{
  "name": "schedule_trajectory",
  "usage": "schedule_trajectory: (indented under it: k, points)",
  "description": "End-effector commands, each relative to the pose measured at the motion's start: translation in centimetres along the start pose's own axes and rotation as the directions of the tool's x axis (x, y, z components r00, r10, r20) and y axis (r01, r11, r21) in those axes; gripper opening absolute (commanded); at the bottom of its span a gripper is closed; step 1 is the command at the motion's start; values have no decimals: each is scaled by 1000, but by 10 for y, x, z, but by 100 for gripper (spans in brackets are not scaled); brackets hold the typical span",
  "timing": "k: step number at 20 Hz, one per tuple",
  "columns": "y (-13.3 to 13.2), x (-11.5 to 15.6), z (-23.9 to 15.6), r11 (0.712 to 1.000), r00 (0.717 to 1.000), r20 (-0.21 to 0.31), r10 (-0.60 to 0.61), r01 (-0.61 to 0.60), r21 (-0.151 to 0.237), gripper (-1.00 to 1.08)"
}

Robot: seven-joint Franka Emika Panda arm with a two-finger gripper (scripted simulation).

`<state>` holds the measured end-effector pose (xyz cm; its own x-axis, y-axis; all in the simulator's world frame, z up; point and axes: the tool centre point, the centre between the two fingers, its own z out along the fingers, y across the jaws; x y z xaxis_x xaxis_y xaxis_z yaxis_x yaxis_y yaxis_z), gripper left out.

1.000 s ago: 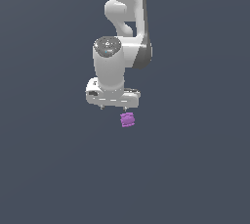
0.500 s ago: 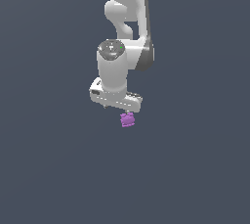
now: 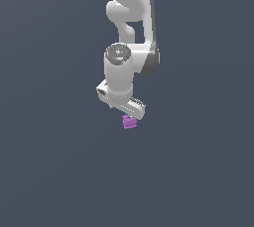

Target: Pick up the object and move it to a goal position.

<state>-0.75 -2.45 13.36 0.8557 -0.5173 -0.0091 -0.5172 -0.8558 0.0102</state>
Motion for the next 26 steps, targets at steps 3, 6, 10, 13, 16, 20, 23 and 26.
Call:
schedule_trajectory:
  k: [3, 6, 10, 13, 16, 20, 23, 26]
  points:
    - [-5, -4, 6, 993, 993, 0, 118, -118, 3, 100]
    - [-8, -6, 9, 981, 981, 0, 195, -195, 4, 100]
    - [-11, -9, 14, 955, 955, 1, 296, -296, 6, 100]
    - [-14, -12, 17, 929, 929, 1, 369, -369, 7, 100]
    - [-17, -14, 21, 898, 898, 1, 441, -441, 8, 100]
    - [-20, -17, 25, 847, 847, 1, 532, -532, 9, 100]
    - [-23, -19, 29, 805, 805, 1, 593, -593, 10, 100]
    - [-24, -21, 31, 767, 767, 1, 642, -642, 11, 100]
